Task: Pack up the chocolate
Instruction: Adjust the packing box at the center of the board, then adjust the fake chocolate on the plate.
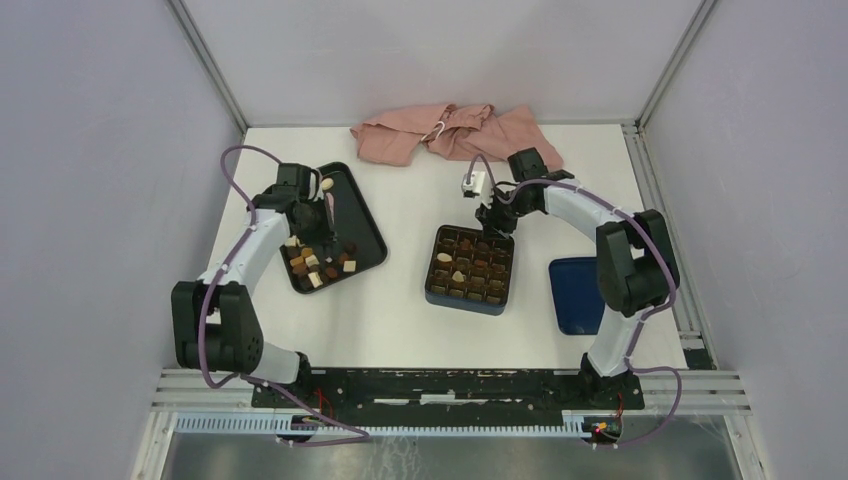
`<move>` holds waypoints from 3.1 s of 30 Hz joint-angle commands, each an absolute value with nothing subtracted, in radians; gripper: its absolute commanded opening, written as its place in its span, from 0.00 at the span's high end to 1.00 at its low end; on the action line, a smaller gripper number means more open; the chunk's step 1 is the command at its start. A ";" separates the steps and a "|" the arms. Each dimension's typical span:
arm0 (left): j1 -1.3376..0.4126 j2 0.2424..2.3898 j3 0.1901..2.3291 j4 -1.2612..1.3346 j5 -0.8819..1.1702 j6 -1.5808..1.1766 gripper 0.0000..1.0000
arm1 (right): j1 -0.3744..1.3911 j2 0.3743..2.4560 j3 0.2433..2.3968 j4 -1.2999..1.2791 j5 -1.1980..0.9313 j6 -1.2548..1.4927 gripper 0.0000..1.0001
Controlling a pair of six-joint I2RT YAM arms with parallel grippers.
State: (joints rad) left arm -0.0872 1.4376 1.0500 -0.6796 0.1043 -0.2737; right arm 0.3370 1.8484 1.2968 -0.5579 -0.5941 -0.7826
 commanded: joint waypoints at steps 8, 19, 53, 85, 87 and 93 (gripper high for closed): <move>-0.042 1.332 1.064 -0.838 0.135 -0.319 0.67 | 0.298 1.659 1.281 -0.502 -0.596 -0.786 0.39; 0.186 1.329 0.967 -0.762 0.328 -0.338 0.67 | 0.291 1.611 1.256 -0.482 -0.631 -0.784 0.39; 0.231 1.613 1.196 -0.906 0.108 -0.266 0.65 | 0.285 1.619 1.249 -0.482 -0.699 -0.781 0.38; 0.194 1.912 1.530 -1.097 0.118 -0.212 0.63 | 0.282 1.631 1.241 -0.474 -0.727 -0.773 0.38; 0.194 1.913 1.527 -1.097 0.103 -0.213 0.63 | 0.282 1.631 1.241 -0.473 -0.728 -0.773 0.38; 0.181 1.932 1.530 -1.100 0.087 -0.210 0.60 | 0.282 1.635 1.239 -0.471 -0.729 -0.770 0.38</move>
